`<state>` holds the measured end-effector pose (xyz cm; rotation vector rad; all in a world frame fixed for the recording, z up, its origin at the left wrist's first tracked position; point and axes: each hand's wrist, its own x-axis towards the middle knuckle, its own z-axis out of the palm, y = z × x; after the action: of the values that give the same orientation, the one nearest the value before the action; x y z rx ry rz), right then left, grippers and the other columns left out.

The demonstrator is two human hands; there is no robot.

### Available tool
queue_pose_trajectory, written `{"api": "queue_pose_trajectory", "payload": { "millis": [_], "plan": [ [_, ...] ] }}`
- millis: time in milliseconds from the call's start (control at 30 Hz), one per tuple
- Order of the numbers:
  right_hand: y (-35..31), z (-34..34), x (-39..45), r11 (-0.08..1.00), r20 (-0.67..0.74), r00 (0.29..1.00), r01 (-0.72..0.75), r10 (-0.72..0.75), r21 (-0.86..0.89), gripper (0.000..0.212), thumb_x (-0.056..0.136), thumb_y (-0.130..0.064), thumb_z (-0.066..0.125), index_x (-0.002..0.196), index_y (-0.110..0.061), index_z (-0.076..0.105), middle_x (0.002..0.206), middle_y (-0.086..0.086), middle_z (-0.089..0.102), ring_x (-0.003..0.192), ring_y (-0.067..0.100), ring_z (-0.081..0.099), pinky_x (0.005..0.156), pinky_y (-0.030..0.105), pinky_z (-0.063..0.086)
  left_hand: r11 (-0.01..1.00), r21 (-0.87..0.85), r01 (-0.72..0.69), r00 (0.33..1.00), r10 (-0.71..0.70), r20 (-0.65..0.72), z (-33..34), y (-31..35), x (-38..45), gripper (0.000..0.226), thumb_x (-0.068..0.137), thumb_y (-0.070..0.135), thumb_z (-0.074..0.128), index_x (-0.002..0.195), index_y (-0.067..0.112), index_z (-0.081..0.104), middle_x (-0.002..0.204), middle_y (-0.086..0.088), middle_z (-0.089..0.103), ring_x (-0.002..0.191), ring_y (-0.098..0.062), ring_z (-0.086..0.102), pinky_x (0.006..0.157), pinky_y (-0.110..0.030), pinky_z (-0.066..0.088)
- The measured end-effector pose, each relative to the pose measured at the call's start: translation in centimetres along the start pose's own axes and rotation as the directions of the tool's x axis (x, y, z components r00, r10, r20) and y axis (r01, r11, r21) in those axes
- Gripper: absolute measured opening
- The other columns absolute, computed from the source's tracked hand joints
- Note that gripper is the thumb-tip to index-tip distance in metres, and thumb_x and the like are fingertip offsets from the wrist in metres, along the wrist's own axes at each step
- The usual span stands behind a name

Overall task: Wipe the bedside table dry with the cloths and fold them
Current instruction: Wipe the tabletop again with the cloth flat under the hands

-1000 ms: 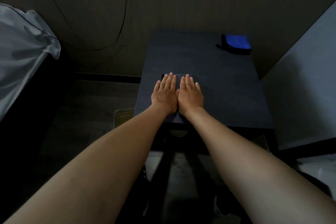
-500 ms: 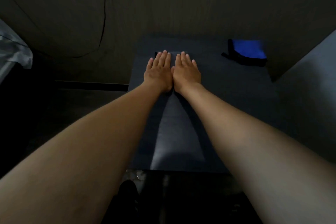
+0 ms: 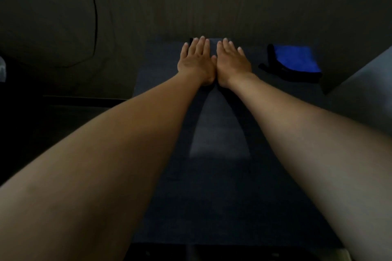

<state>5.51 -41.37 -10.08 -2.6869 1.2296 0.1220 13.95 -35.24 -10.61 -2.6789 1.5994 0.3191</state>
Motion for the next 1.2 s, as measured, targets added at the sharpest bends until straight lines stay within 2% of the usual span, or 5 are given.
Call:
{"api": "queue_pose_trajectory", "payload": {
  "millis": [233,467,1000,1200],
  "plan": [
    [2.3,-0.1,-1.1,1.0,-0.022,1.0,-0.022,0.022,-0.003,0.057,0.108,-0.028,0.021,0.158,-0.008,0.004,0.167,0.009,-0.002,0.153,0.019,-0.001,0.123,0.038,0.0,1.0,-0.011,-0.025,1.0,0.024,-0.016,0.2,2.4,-0.3,0.061,0.106,0.038,0.011,0.157,0.009,-0.006,0.165,-0.006,-0.012,0.152,-0.021,-0.013,0.123,-0.04,-0.006],
    [3.2,0.3,-5.5,0.999,-0.038,0.998,-0.048,0.048,0.0,0.058,0.107,-0.029,0.022,0.158,-0.008,0.004,0.166,0.01,-0.002,0.153,0.019,-0.001,0.123,0.037,0.0,0.997,-0.055,-0.05,0.999,0.049,-0.02,1.1,4.0,-4.2,0.06,0.106,0.038,0.011,0.157,0.01,-0.006,0.165,-0.004,-0.013,0.152,-0.019,-0.013,0.123,-0.038,-0.006],
    [2.3,3.3,-22.5,0.995,-0.038,0.996,-0.075,0.078,0.064,0.057,0.107,-0.027,0.019,0.158,-0.008,0.0,0.166,0.009,-0.006,0.153,0.018,-0.006,0.124,0.036,0.0,0.994,-0.076,-0.077,0.997,0.077,-0.003,4.1,6.4,-20.2,0.06,0.106,0.037,0.01,0.157,0.012,-0.009,0.164,-0.002,-0.017,0.151,-0.016,-0.017,0.123,-0.037,-0.006],
    [1.6,4.5,-29.1,0.996,-0.072,0.993,-0.087,0.089,0.021,0.057,0.107,-0.028,0.018,0.158,-0.007,0.001,0.166,0.009,-0.003,0.153,0.018,-0.004,0.124,0.036,-0.003,0.996,-0.054,-0.074,0.997,0.073,-0.02,5.4,7.1,-26.6,0.06,0.106,0.037,0.01,0.157,0.013,-0.01,0.164,-0.001,-0.018,0.15,-0.015,-0.017,0.124,-0.038,-0.005]
  ]
}}
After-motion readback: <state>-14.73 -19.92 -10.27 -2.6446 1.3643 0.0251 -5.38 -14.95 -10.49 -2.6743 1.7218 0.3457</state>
